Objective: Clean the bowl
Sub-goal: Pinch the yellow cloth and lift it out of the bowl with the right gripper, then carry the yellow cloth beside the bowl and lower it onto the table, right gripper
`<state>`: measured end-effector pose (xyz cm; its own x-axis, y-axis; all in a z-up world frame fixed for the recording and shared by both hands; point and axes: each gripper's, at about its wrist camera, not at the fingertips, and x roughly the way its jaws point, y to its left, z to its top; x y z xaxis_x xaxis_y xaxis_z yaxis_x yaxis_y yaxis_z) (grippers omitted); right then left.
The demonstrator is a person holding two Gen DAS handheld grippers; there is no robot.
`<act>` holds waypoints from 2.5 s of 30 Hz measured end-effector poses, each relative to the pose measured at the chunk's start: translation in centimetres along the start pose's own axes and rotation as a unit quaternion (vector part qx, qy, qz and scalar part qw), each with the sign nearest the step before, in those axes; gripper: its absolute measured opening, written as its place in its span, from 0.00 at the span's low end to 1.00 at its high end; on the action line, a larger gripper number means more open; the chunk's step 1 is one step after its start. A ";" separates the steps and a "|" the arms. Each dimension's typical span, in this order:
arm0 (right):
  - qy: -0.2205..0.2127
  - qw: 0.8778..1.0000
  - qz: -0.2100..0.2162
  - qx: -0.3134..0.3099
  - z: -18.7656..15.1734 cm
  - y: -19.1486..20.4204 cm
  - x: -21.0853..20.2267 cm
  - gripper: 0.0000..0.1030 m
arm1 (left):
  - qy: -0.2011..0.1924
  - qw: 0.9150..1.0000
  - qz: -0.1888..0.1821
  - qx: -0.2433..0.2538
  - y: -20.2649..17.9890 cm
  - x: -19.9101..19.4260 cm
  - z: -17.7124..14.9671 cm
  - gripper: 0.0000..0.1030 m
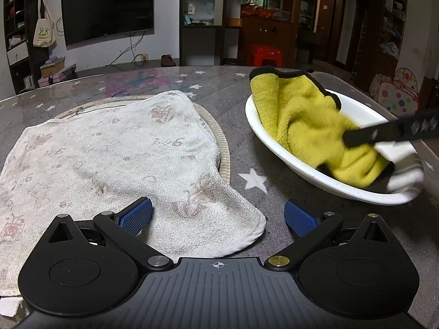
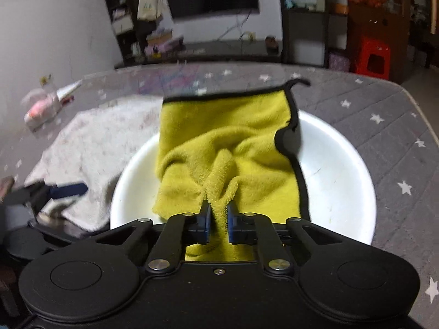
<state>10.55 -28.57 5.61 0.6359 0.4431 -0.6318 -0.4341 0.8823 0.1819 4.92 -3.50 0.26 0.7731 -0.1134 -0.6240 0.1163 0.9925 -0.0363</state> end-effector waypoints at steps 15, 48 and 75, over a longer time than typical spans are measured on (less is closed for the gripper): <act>-0.137 0.984 -0.111 0.026 4.0 -6.5 -12.5 0.08 | 0.000 1.000 0.000 0.000 0.0 0.0 0.0 1.00; -0.018 0.991 -0.126 0.030 -3.0 -11.5 -0.7 0.09 | 0.000 1.000 0.002 0.001 -0.1 0.0 0.0 1.00; -0.060 0.987 -0.139 0.057 -7.4 -10.6 -6.0 0.72 | -0.014 1.000 0.025 0.013 0.1 -1.7 -0.7 1.00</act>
<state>6.60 -41.75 1.96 0.7946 0.1908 -0.5765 -0.1618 0.9816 0.1018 3.16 -3.17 0.80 0.7949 -0.0655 -0.6031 0.0930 0.9956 0.0145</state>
